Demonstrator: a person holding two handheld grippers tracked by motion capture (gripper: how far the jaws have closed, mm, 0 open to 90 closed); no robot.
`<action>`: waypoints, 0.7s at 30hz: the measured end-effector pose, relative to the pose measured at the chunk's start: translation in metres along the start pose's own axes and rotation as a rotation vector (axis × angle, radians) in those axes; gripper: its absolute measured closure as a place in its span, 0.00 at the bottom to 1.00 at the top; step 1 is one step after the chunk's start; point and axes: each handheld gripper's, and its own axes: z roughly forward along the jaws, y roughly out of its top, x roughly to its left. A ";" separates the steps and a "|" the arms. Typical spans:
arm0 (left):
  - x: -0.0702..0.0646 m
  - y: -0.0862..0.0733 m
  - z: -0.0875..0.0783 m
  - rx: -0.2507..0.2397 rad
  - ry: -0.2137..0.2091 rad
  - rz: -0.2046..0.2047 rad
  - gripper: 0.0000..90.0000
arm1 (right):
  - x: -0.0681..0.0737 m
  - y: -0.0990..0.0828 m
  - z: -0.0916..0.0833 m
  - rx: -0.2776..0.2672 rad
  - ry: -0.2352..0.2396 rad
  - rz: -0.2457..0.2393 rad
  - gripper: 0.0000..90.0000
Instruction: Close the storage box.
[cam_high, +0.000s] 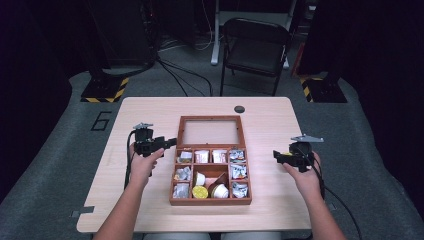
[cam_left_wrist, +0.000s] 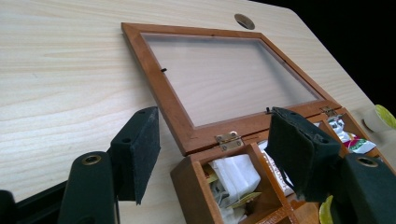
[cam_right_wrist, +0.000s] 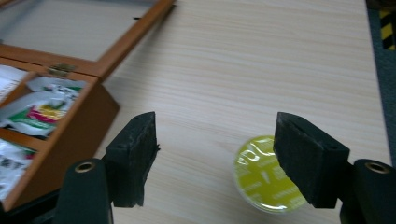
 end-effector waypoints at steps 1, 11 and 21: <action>0.000 0.000 0.000 0.011 -0.004 0.010 0.38 | 0.004 0.003 -0.001 -0.003 0.016 -0.008 0.34; -0.006 0.003 0.007 0.028 -0.007 0.029 0.38 | 0.033 0.021 0.000 0.007 0.108 -0.039 0.30; -0.010 0.002 0.022 0.052 -0.014 0.036 0.40 | 0.062 0.046 0.008 -0.005 0.176 -0.083 0.36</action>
